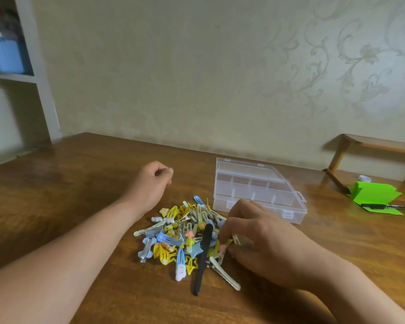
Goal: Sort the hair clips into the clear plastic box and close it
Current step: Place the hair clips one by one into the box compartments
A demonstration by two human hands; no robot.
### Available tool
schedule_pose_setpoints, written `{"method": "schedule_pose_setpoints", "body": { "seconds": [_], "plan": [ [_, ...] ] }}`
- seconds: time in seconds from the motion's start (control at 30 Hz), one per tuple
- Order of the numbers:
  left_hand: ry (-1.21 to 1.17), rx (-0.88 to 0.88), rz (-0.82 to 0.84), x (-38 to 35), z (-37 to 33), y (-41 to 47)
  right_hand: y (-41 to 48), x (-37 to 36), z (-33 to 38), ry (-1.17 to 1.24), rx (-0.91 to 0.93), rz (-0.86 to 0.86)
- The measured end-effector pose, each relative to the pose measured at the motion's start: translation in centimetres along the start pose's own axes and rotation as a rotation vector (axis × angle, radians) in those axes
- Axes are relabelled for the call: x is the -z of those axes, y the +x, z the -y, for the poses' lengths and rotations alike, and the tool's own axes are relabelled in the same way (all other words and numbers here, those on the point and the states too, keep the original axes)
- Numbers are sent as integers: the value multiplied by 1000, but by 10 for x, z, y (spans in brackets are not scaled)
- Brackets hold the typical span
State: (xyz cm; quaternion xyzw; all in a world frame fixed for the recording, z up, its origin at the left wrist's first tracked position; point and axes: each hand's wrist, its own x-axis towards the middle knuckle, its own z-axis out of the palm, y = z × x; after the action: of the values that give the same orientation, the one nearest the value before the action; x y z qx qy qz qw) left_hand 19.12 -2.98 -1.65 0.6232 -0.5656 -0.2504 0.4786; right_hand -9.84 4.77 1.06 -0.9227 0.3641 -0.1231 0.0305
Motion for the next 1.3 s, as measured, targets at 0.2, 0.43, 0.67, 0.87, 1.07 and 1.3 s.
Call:
{"method": "schedule_pose_setpoints", "body": {
  "seconds": [0.2,0.43,0.67,0.87,1.07,1.3],
  "plan": [
    [5,-7,-12,0,1,1,5,-2,3,-148,120,-15],
    [8,-13,-3,-1,2,2,7,-7,4,18,21,-104],
    [93,-135,42,-10,-3,1,13,7,1,363,-352,-417],
    [78,-124,62,-14,-2,4,78,31,-40,395,-682,-354],
    [57,-101,84,-12,0,5,145,21,-75,421,-842,-250],
    [84,-99,95,-11,0,5,172,1,-78,330,-884,-63]
  ]
}}
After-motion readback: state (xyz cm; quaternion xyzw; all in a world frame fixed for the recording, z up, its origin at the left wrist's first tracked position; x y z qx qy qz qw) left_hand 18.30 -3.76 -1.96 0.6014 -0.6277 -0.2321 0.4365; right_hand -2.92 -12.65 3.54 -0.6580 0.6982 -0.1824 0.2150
